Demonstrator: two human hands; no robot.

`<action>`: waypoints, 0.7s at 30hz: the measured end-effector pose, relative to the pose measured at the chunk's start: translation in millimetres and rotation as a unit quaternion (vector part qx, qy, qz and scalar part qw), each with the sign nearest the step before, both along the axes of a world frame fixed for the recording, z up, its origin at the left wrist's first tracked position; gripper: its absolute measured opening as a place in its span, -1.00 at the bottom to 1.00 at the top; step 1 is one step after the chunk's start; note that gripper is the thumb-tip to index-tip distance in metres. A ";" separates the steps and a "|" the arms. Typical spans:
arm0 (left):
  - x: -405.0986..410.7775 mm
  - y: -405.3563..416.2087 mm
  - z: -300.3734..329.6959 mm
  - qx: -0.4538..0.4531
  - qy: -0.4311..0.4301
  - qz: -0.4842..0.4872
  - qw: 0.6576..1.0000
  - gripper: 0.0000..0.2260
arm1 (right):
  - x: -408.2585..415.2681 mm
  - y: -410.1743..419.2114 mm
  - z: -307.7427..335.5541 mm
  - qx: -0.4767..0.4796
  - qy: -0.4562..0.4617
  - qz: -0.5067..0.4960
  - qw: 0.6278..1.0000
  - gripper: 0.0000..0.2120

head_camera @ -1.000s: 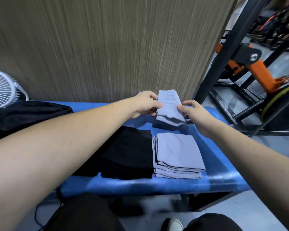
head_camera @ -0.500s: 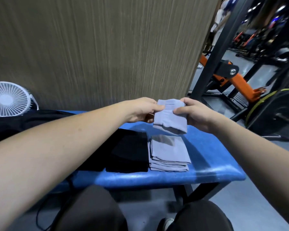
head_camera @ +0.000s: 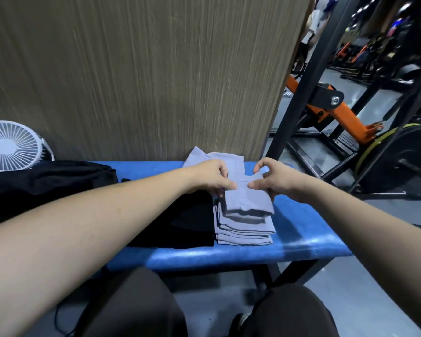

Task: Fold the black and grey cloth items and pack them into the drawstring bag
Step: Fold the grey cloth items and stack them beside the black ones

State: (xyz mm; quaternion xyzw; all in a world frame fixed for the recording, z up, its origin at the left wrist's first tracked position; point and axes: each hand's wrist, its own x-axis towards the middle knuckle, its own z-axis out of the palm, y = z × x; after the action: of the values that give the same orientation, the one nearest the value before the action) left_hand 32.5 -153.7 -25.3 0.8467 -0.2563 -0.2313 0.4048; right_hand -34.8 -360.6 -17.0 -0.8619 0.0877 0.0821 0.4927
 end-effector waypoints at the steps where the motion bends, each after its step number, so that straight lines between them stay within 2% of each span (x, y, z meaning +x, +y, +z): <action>1: 1.6 -0.8 -6.4 0.049 -0.058 -0.012 0.997 -0.71 | -0.1 1.6 -7.0 -0.039 0.007 0.013 0.999 -0.67; 3: 1.0 -2.8 -15.7 0.124 -0.142 -0.029 0.982 -0.67 | 0.0 5.0 -20.6 -0.108 0.022 0.038 0.993 -0.66; 6: 0.7 -6.3 -22.0 0.134 -0.143 -0.042 0.980 -0.61 | 1.3 8.2 -31.9 -0.161 0.037 0.063 0.984 -0.66; 8: 3.4 -7.2 -19.4 0.121 -0.130 -0.045 0.983 -0.65 | 1.6 7.5 -30.7 -0.156 0.036 0.064 0.985 -0.68; 11: 10.8 -4.5 -13.8 0.076 -0.089 -0.051 0.992 -0.73 | 0.7 2.1 -21.8 -0.098 0.013 0.038 0.994 -0.70; 13: 13.0 -3.0 -13.4 0.090 -0.093 -0.068 0.989 -0.74 | -0.8 -1.7 -17.4 -0.085 0.011 0.029 0.996 -0.68; 14: 12.4 -2.7 -14.8 0.120 -0.113 -0.076 0.983 -0.73 | -1.7 -2.3 -16.8 -0.107 0.022 0.035 0.993 -0.67; 16: 7.0 -3.1 -17.7 0.183 -0.187 -0.078 0.962 -0.69 | -3.2 -1.3 -18.8 -0.213 0.042 0.058 0.974 -0.63; 17: 2.0 -3.0 -17.1 0.194 -0.227 -0.078 0.951 -0.67 | -4.0 -0.3 -21.1 -0.277 0.018 0.062 0.959 -0.62; 19: -7.9 -2.8 -14.0 0.194 -0.311 -0.097 0.925 -0.64 | -6.3 1.3 -25.4 -0.356 -0.127 0.057 0.924 -0.59; 21: -15.2 -4.1 -11.8 0.210 -0.406 -0.148 0.877 -0.60 | -7.8 1.8 -29.9 -0.396 -0.259 0.090 0.876 -0.48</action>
State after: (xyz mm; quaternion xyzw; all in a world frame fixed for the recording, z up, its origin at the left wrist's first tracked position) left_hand 17.3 -157.8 -37.1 0.8838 -0.4655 0.0269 0.0396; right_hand -42.7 -358.7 -46.9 -0.9795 -0.0958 -0.1418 0.1061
